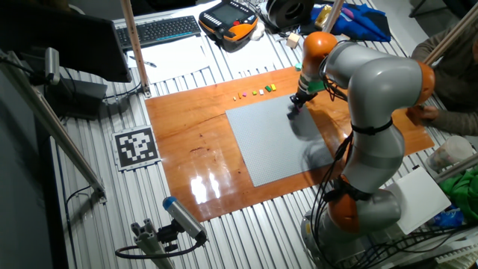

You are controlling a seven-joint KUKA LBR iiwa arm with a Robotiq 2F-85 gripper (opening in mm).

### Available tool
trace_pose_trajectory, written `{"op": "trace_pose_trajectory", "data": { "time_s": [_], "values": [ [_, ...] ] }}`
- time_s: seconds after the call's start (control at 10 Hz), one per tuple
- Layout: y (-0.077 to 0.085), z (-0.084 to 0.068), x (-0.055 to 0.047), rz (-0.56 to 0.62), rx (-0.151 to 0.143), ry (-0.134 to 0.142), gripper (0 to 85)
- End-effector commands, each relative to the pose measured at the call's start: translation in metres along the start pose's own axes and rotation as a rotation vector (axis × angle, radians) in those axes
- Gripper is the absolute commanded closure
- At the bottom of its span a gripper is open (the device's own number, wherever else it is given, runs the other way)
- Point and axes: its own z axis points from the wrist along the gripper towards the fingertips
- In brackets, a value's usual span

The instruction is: Stack small Lego blocks one on top of the other

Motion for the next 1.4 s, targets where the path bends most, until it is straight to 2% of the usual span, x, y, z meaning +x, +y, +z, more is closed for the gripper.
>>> {"op": "trace_pose_trajectory", "data": {
  "time_s": [0.0, 0.5, 0.9, 1.1, 1.3],
  "values": [
    [0.0, 0.001, 0.0, 0.0, -0.001, 0.0, 85.0],
    [0.001, 0.009, 0.0, 0.002, -0.004, -0.009, 85.0],
    [0.001, 0.008, 0.0, 0.002, -0.006, -0.009, 85.0],
    [0.004, 0.0, 0.001, 0.002, -0.009, 0.008, 85.0],
    [0.009, -0.016, 0.002, 0.005, 0.001, 0.028, 85.0]
  ]
}}
